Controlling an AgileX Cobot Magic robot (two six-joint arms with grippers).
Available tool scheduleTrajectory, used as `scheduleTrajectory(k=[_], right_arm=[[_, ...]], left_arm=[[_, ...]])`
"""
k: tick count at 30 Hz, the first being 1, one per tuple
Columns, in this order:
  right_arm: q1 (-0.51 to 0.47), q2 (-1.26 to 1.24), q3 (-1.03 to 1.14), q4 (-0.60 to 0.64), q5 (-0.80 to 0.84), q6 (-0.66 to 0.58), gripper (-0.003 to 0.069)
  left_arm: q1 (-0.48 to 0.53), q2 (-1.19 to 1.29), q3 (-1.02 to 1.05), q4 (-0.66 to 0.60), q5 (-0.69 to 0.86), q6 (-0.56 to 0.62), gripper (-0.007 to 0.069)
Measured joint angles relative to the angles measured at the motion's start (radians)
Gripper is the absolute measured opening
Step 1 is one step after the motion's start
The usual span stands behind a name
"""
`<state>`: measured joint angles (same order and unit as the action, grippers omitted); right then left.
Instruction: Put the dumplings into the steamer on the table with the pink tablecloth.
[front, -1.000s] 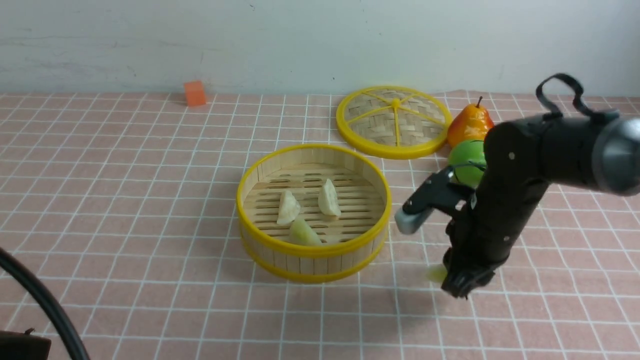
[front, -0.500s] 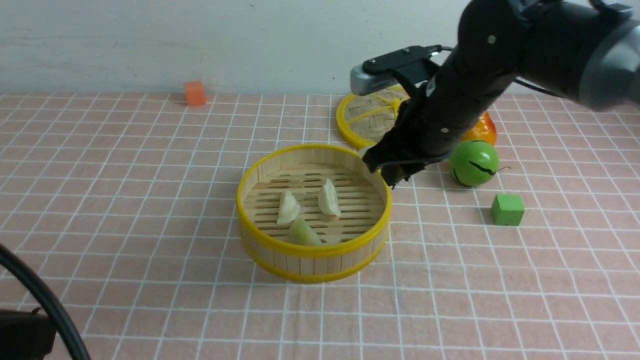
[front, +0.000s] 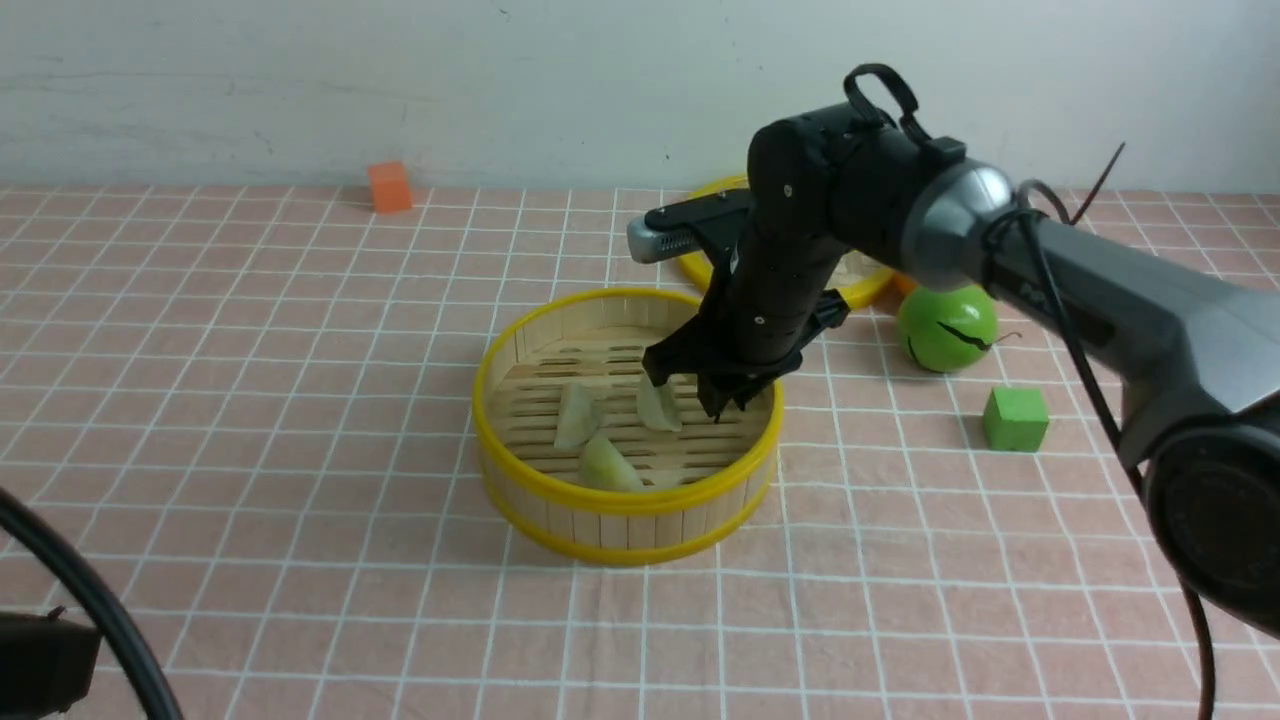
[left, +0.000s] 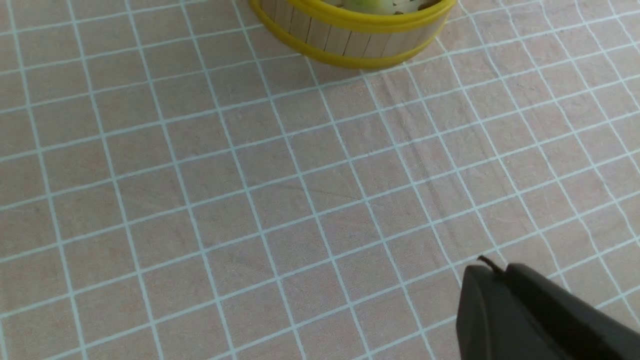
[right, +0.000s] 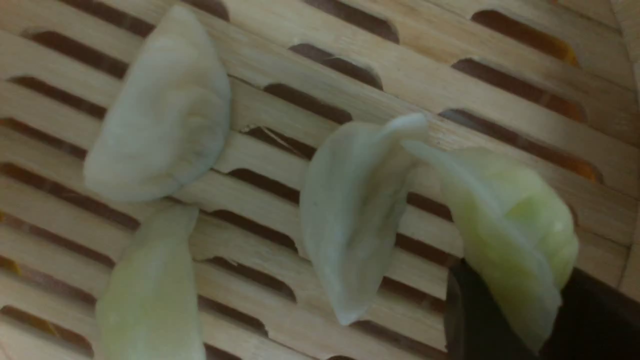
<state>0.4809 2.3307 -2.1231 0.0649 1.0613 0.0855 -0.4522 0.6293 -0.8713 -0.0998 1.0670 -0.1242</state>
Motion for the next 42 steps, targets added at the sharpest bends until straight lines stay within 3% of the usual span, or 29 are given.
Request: scheduleTrajectory(k=[4, 9, 13, 16, 20, 21, 22, 23, 26, 27, 31, 36, 42], right_arm=[[0.0, 0.005, 0.0, 0.0, 0.01, 0.009, 0.0218], [0.0, -0.007, -0.012, 0.003, 0.053, 0.01, 0.0382], [0.0, -0.053, -0.044, 0.003, 0.142, -0.022, 0.0415], [0.0, -0.111, -0.056, 0.003, 0.165, -0.07, 0.0393], [0.0, -0.24, -0.037, 0.019, 0.174, -0.111, 0.0287], [0.0, -0.308, -0.003, 0.043, 0.176, -0.127, 0.0221], [0.0, -0.317, -0.003, 0.043, 0.176, -0.129, 0.0221], [0.0, -0.383, 0.046, 0.076, 0.179, -0.15, 0.0151], [0.0, -0.503, 0.149, 0.119, 0.182, -0.185, 0.005], [0.0, -0.612, 0.265, 0.145, 0.182, -0.211, -0.0008], [0.0, -0.78, 0.444, 0.162, 0.116, -0.229, -0.002], [0.0, -1.151, 0.859, 0.169, -0.2, -0.232, -0.002], [0.0, -1.455, 1.145, 0.171, -0.424, -0.232, -0.002]], left_arm=[[0.0, -0.002, 0.048, 0.001, -0.023, 0.0, 0.0029], [0.0, -0.09, 0.229, 0.002, -0.172, -0.002, 0.0036], [0.0, -0.225, 0.344, 0.002, -0.282, -0.004, 0.0036], [0.0, -0.314, 0.393, 0.002, -0.346, -0.004, 0.0036], [0.0, -0.407, 0.428, 0.002, -0.416, -0.004, 0.0038], [0.0, -0.427, 0.431, 0.002, -0.433, -0.004, 0.0038], [0.0, -0.429, 0.431, 0.002, -0.433, -0.004, 0.0038], [0.0, -0.435, 0.432, 0.002, -0.442, -0.004, 0.0039], [0.0, -0.437, 0.433, 0.002, -0.444, -0.004, 0.0039], [0.0, -0.438, 0.433, 0.002, -0.444, -0.004, 0.0041], [0.0, -0.438, 0.433, 0.002, -0.444, -0.004, 0.0048], [0.0, -0.438, 0.433, 0.002, -0.444, -0.004, 0.0056], [0.0, -0.438, 0.433, 0.002, -0.444, -0.004, 0.006]])
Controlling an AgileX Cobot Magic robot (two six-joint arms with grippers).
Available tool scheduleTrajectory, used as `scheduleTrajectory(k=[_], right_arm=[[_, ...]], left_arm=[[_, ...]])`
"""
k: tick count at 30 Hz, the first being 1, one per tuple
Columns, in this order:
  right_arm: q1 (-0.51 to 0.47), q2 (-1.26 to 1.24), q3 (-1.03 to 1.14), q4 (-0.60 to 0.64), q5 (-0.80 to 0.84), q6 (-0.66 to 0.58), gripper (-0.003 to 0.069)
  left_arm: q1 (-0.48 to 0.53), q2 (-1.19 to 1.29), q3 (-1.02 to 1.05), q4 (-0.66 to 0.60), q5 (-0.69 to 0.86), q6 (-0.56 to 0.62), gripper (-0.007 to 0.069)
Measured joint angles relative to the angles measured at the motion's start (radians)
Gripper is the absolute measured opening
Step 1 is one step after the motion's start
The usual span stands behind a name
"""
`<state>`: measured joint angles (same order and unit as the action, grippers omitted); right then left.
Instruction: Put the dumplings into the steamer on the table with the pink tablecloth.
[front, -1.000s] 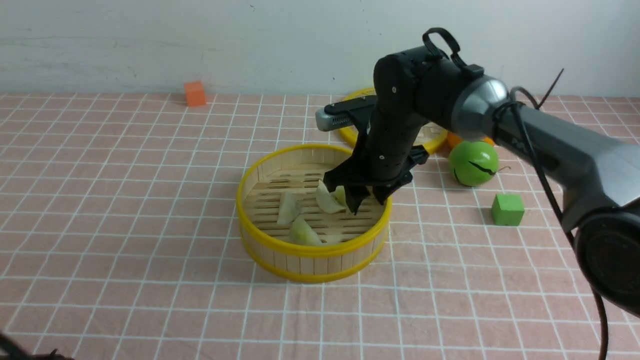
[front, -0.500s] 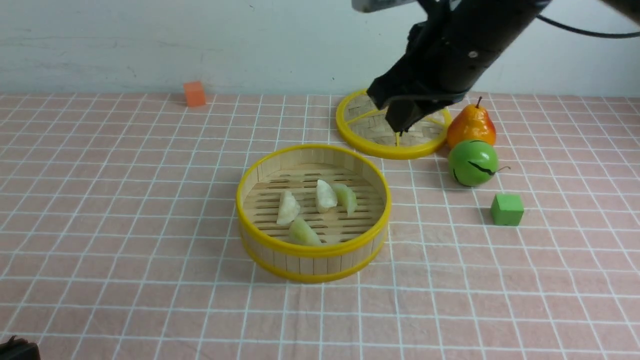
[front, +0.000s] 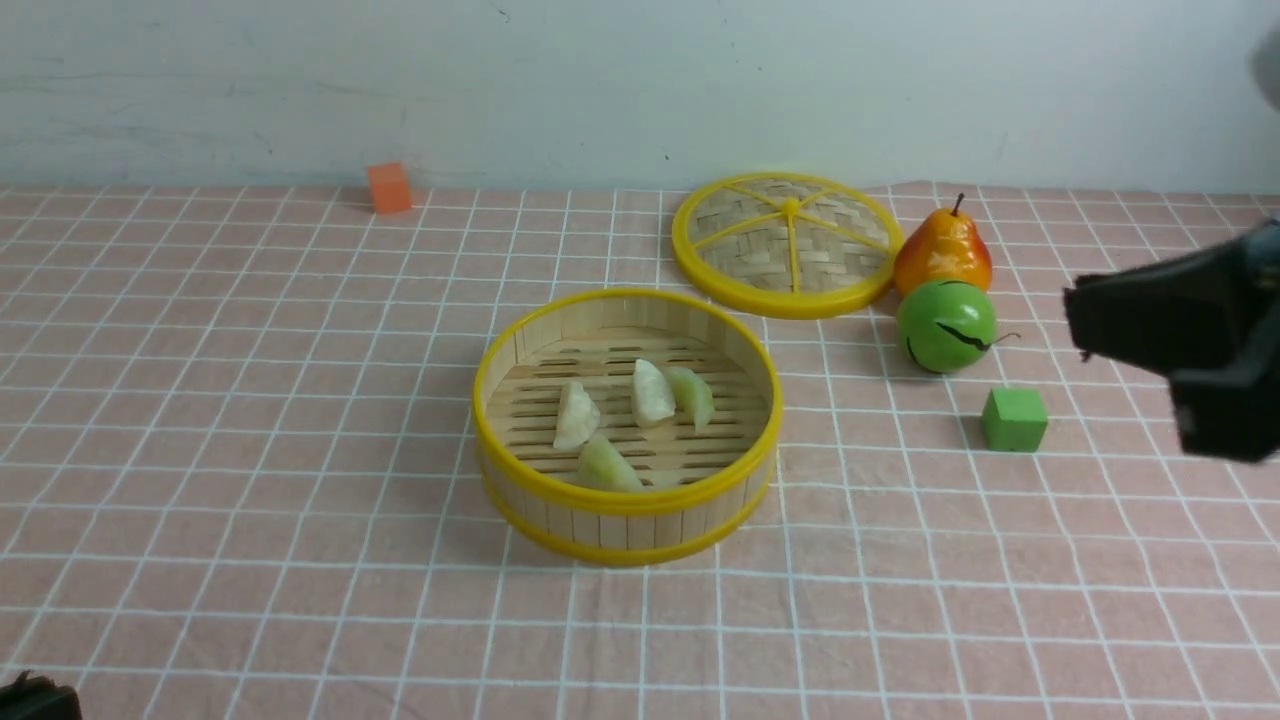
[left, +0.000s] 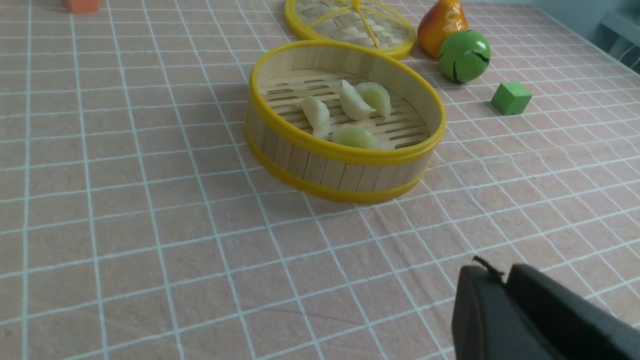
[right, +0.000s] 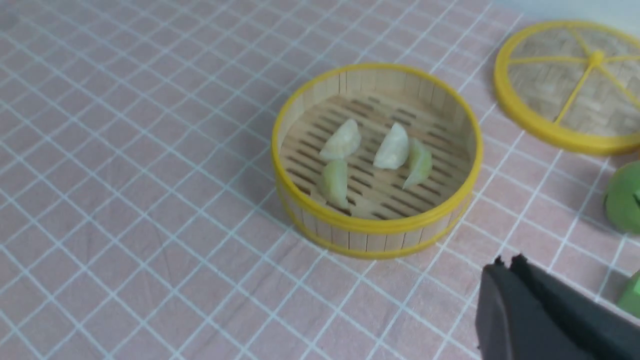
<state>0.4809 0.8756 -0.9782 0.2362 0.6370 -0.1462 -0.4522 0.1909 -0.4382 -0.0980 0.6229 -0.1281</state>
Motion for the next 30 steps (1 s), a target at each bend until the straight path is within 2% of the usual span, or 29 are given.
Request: scheduleTrajectory(k=[4, 10, 24, 26, 30], right_arm=[[0.0, -0.127, 0.091, -0.009, -0.076, -0.001, -0.002], [0.0, -0.266, 0.134, -0.021, -0.062, -0.002, -0.0016], [0.0, -0.321, 0.17, -0.034, -0.028, -0.002, -0.001], [0.0, -0.324, 0.205, -0.037, -0.052, -0.002, -0.0011], [-0.044, -0.383, 0.427, -0.058, -0.25, 0.003, -0.0022]], left_arm=[[0.0, 0.0, 0.0, 0.0, 0.0, 0.0, 0.0064], [0.0, 0.0, 0.0, 0.0, 0.0, 0.0, 0.0071], [0.0, 0.0, 0.0, 0.0, 0.0, 0.0, 0.0079], [0.0, 0.0, 0.0, 0.0, 0.0, 0.0, 0.0081], [0.0, 0.0, 0.001, 0.0, 0.001, 0.0, 0.0087]])
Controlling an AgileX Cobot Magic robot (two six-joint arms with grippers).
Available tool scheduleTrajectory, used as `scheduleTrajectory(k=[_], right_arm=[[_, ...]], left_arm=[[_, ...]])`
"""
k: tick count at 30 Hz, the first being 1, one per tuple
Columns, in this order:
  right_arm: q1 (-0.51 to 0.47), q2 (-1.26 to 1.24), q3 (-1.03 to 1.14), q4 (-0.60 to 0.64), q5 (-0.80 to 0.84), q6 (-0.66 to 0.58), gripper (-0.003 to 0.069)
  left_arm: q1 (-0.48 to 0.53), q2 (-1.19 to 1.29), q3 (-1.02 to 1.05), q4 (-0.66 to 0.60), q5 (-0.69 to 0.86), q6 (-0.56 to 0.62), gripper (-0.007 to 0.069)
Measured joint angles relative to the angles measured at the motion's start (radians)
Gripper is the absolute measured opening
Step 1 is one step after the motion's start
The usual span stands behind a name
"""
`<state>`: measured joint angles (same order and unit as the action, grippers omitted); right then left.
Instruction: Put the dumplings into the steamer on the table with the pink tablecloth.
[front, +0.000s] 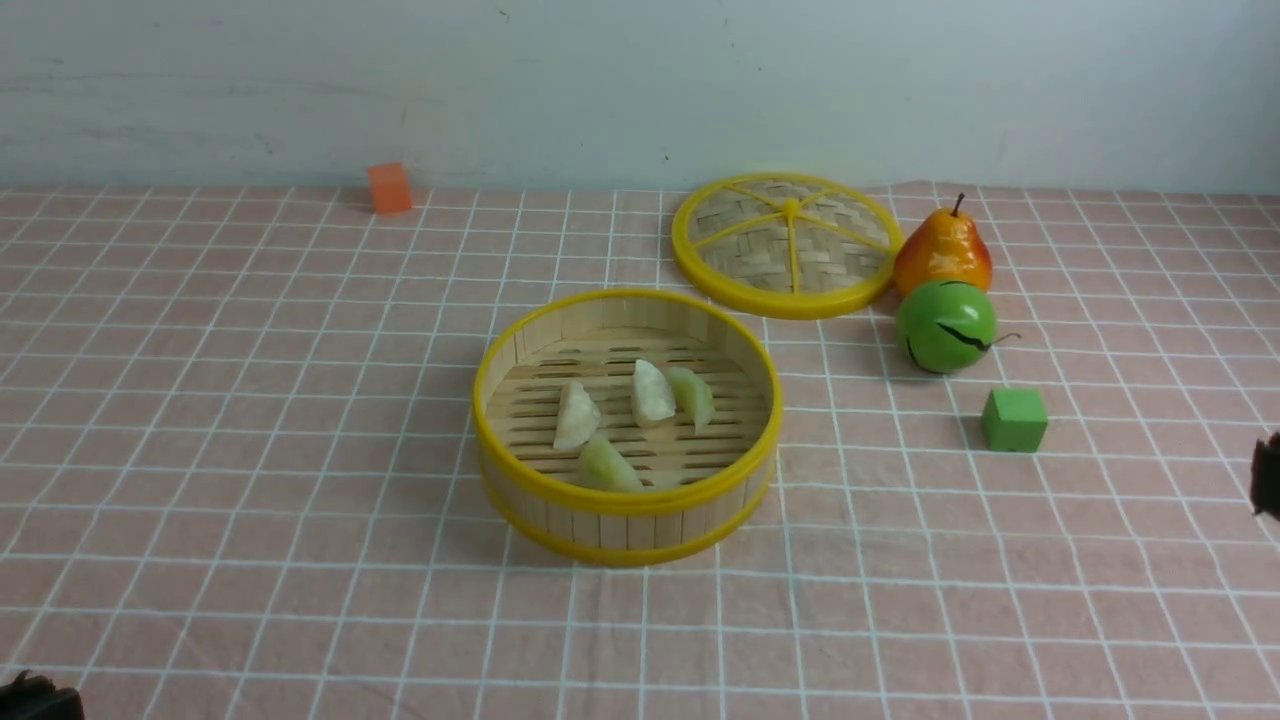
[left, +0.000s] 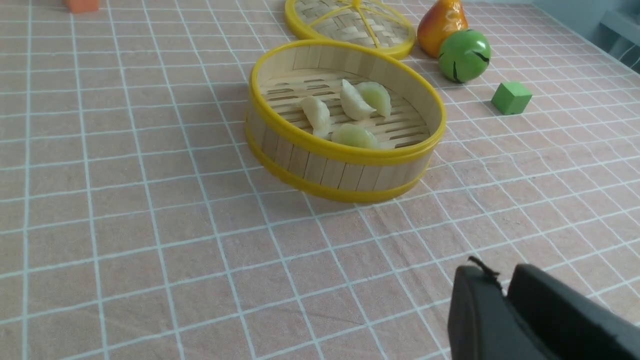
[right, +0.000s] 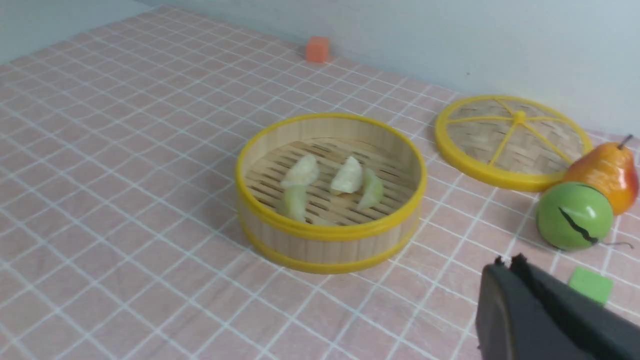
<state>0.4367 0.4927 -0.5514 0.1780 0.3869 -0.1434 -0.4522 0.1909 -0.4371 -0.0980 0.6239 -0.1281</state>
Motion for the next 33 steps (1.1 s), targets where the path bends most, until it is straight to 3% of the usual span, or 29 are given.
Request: scheduleTrajectory(k=[3, 5, 13, 17, 33], right_arm=[[-0.074, -0.075, 0.144, -0.005, -0.11, 0.031, -0.0022], [-0.173, -0.179, 0.275, -0.025, -0.176, 0.079, -0.0022], [-0.501, -0.463, 0.537, -0.11, -0.132, 0.215, -0.0022], [-0.541, -0.501, 0.576, -0.13, -0.073, 0.234, -0.0022], [-0.543, -0.502, 0.566, -0.136, 0.0, 0.241, -0.002]], left_arm=[[0.0, 0.0, 0.0, 0.0, 0.0, 0.0, 0.009], [0.0, 0.0, 0.0, 0.0, 0.0, 0.0, 0.0091], [0.0, 0.0, 0.0, 0.0, 0.002, 0.0, 0.0092], [0.0, 0.0, 0.0, -0.001, 0.003, 0.0, 0.0094], [0.0, 0.0, 0.0, -0.001, 0.014, 0.0, 0.0109]])
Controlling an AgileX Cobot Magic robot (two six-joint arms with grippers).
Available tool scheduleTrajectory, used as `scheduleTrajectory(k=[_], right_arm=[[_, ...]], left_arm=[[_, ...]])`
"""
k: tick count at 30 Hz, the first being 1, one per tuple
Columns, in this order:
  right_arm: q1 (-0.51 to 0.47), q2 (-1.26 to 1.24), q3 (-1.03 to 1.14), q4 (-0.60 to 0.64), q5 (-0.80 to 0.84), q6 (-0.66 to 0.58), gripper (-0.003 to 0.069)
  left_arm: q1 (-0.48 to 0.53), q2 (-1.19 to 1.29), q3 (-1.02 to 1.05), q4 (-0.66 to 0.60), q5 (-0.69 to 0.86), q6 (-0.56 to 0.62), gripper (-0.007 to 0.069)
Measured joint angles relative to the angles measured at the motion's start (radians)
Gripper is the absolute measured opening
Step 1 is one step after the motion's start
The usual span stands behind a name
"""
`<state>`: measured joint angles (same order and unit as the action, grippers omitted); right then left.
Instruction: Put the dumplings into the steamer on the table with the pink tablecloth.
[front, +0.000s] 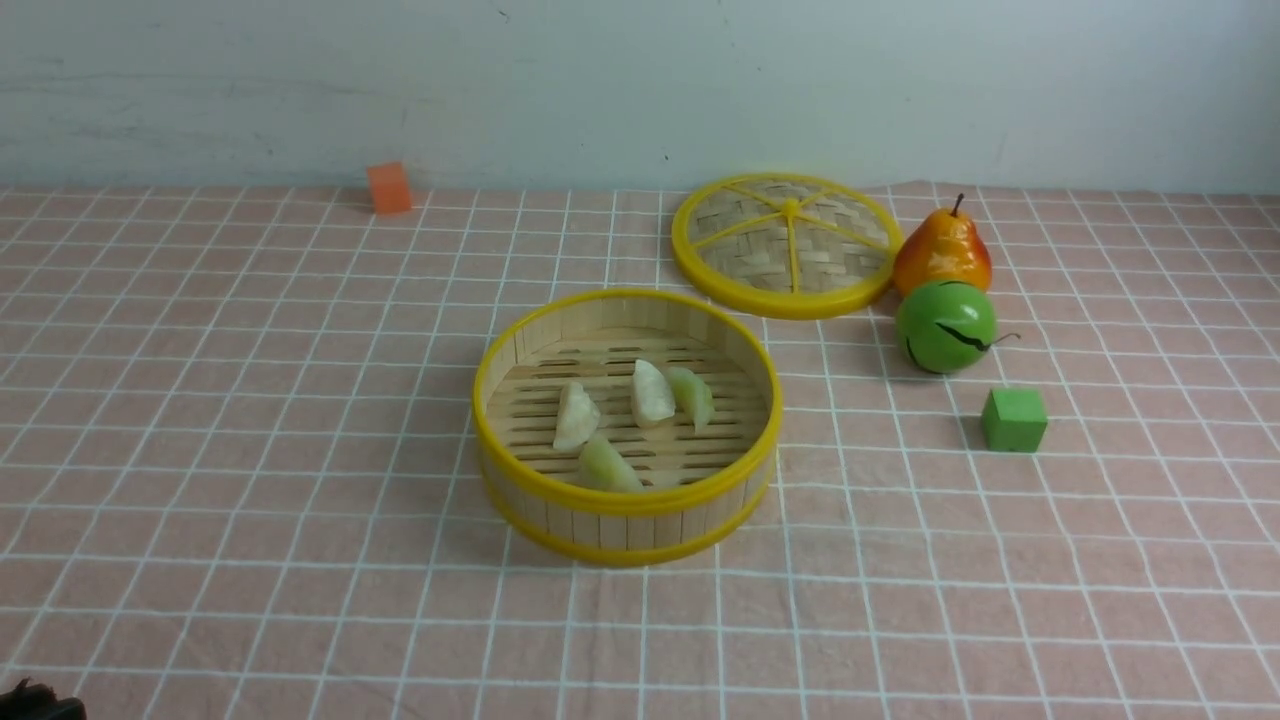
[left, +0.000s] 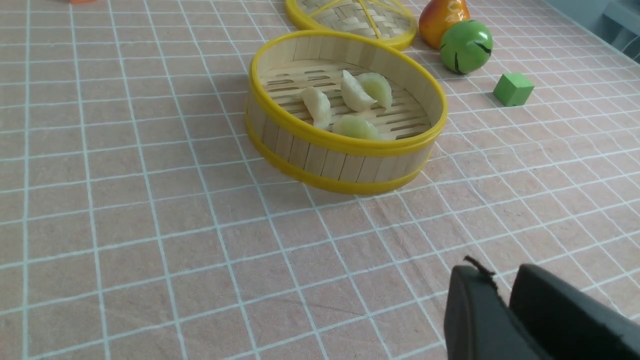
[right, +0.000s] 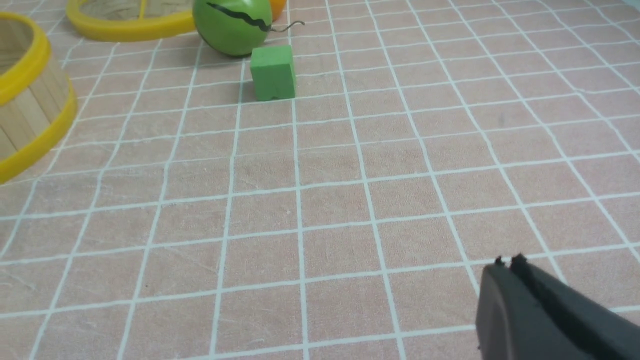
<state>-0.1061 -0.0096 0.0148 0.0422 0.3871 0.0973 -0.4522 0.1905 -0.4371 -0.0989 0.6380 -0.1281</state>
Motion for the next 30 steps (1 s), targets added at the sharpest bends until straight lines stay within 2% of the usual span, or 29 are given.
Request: scheduleTrajectory(k=[24, 27, 28, 29, 30], right_arm=[[0.0, 0.0, 0.0, 0.0, 0.001, 0.0, -0.0009], [0.0, 0.0, 0.0, 0.0, 0.001, 0.001, -0.0006], [0.0, 0.0, 0.0, 0.0, 0.001, 0.001, -0.0003], [0.0, 0.0, 0.0, 0.0, 0.001, 0.001, -0.0003], [0.0, 0.0, 0.0, 0.0, 0.001, 0.001, -0.0002]], left_arm=[[0.0, 0.0, 0.0, 0.02, 0.005, 0.0, 0.0126], [0.012, -0.002, 0.025, 0.025, -0.027, 0.0, 0.0112], [0.046, -0.012, 0.052, 0.025, -0.084, 0.0, 0.0074], [0.052, -0.014, 0.06, 0.025, -0.092, 0.0, 0.0068], [0.097, -0.033, 0.098, 0.025, -0.163, 0.0, 0.0016]])
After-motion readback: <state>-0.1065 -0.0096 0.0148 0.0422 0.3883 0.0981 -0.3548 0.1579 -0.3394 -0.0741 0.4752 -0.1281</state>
